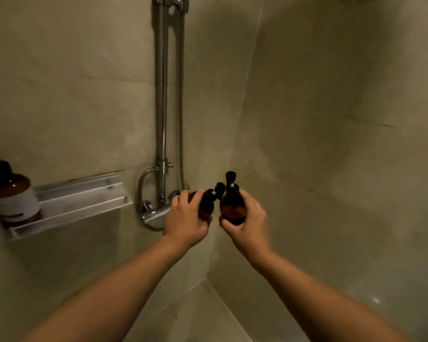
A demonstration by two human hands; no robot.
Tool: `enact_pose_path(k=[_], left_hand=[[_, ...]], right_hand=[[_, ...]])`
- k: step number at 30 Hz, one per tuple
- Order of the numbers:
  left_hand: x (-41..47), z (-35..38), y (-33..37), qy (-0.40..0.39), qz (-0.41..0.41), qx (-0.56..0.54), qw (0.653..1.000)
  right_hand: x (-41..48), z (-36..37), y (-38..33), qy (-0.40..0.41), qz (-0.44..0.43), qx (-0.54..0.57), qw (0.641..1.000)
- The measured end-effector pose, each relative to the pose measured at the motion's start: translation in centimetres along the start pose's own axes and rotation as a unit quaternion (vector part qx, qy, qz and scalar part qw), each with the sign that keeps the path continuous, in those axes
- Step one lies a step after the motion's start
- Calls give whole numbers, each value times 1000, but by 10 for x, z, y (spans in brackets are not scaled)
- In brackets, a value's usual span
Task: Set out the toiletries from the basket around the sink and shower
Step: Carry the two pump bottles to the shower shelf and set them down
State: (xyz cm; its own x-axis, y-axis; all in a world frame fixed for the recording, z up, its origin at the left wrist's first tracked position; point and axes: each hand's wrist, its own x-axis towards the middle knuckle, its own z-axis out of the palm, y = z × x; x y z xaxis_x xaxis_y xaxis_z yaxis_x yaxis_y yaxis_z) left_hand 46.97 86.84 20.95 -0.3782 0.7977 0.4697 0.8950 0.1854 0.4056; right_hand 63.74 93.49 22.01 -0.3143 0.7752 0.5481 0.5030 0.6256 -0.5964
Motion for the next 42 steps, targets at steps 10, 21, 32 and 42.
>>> enact_pose_path(k=[10,21,32,42], left_hand=[[90,-12,-105,111,-148,123,975],[61,-84,-200,178,-272,178,929],[63,-97,-251,183,-316,98,926],[70,-96,-258,145,-347,115,920]], right_hand=[[160,170,1,-124,-166,125,970],[179,288,-100,-234,-252,264,901],[168,315,-140,-270,-280,244,888],[159,323,-149,-283,-254,294,877]])
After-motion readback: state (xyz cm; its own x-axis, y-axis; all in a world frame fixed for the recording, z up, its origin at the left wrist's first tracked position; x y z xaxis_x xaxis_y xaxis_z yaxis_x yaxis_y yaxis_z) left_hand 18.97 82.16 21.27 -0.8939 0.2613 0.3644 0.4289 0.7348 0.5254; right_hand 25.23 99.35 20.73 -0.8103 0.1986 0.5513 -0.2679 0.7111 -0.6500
